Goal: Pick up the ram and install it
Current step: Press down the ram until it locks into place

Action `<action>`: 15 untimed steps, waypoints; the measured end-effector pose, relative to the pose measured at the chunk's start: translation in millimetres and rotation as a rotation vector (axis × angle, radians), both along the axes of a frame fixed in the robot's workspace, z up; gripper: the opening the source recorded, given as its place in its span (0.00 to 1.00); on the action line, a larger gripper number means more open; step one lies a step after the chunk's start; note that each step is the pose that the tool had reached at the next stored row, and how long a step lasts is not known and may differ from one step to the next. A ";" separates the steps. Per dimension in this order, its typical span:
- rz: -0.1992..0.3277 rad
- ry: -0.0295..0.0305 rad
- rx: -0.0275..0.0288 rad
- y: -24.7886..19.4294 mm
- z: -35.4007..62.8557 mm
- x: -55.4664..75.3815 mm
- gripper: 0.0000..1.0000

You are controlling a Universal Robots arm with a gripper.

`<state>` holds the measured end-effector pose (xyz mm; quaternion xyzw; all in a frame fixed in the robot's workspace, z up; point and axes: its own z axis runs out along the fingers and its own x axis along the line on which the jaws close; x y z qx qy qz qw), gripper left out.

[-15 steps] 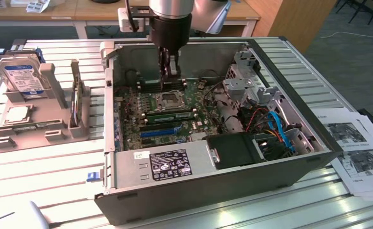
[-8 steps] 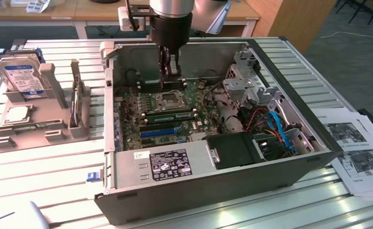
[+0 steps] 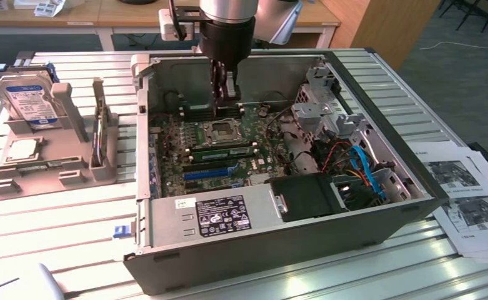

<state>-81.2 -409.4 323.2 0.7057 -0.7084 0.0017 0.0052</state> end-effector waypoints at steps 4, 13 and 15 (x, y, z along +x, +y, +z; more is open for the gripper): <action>0.000 0.0000 0.0000 0.0 0.0 0.1 0.10; -0.012 0.0000 0.0000 0.0 0.0 0.4 0.10; -0.028 0.0000 0.0000 0.0 0.0 0.5 0.10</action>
